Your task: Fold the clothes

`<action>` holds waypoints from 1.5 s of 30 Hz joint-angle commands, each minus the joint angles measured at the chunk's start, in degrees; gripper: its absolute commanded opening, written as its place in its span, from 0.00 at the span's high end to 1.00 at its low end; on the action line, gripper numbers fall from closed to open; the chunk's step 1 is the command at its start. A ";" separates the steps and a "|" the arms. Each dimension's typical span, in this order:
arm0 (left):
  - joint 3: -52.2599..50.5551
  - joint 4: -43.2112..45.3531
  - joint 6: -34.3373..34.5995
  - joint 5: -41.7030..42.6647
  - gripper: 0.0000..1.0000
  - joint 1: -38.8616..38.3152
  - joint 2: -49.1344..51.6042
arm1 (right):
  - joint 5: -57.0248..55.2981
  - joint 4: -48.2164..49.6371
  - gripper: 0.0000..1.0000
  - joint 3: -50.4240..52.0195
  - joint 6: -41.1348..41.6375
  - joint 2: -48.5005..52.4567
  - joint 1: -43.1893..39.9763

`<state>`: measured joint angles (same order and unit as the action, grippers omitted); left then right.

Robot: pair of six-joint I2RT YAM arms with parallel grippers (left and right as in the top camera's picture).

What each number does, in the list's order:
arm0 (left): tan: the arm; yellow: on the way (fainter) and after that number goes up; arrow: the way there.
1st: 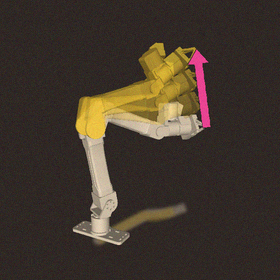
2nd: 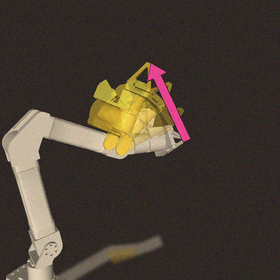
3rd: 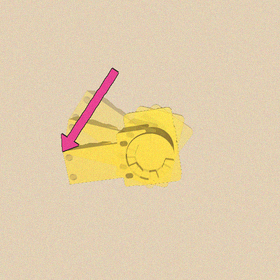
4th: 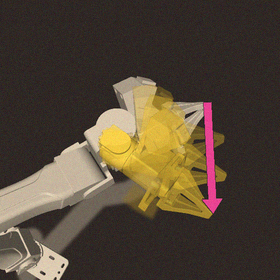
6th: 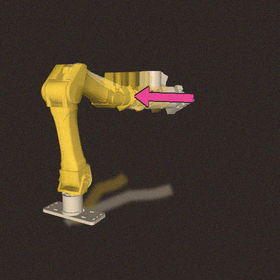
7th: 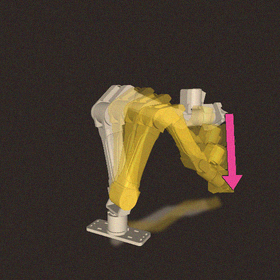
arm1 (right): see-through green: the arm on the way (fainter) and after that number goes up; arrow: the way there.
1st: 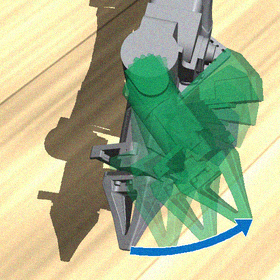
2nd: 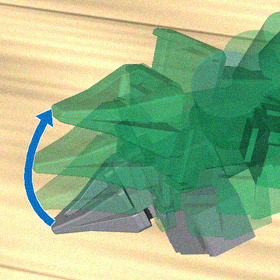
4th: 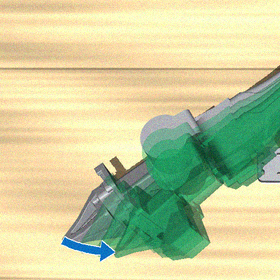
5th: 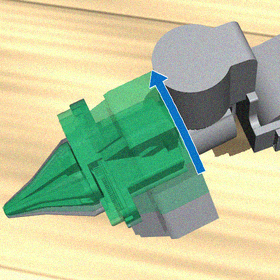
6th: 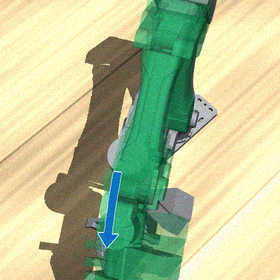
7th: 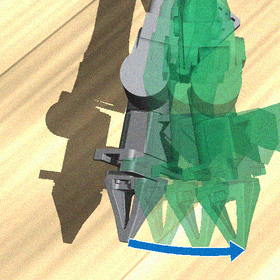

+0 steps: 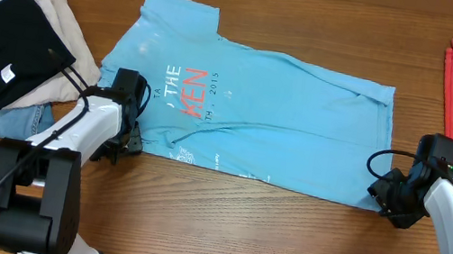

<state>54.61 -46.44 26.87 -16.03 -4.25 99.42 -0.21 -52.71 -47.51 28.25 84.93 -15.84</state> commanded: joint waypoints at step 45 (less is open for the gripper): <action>-4.00 5.99 2.67 -8.31 0.64 7.10 -3.82 | 0.35 0.37 0.50 0.31 -1.29 0.28 -0.31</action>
<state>51.07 -40.47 31.11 -25.34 2.04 94.96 -0.19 -52.51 -47.51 27.33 84.93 -15.81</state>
